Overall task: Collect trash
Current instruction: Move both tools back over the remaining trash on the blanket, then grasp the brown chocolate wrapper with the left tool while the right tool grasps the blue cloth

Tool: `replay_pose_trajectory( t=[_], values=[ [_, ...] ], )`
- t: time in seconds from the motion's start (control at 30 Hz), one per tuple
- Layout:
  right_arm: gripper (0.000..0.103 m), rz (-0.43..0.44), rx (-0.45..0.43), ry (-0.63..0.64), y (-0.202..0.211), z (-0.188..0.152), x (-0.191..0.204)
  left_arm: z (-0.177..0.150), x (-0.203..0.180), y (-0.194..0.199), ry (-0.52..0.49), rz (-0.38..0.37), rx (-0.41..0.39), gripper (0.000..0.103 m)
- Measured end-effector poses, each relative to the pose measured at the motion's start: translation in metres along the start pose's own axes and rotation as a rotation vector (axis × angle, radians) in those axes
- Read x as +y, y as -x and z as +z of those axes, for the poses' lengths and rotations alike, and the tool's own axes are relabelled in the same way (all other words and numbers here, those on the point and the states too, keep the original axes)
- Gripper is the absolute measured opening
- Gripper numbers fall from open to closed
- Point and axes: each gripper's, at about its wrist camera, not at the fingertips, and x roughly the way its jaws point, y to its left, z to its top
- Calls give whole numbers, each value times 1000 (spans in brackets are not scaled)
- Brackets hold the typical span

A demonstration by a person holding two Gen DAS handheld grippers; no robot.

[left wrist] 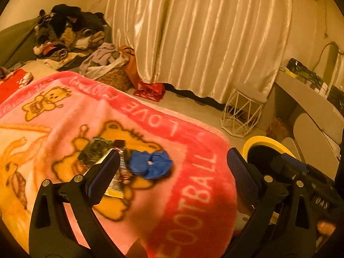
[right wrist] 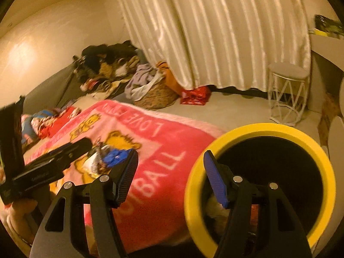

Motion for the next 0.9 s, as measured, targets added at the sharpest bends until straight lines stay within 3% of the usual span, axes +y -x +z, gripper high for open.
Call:
replay_pose_trajectory(
  t=[0.37,0.6,0.9],
  values=[
    [63,65,83,83,-49,4,46,2,46,-2,66,55,4,91],
    [62,97,208,23,-102,4,51,14,78,-24,111,45,67,63],
    [55,118,305,-27,-151,-3,64,22,86,-66,93,13,172,46]
  ],
)
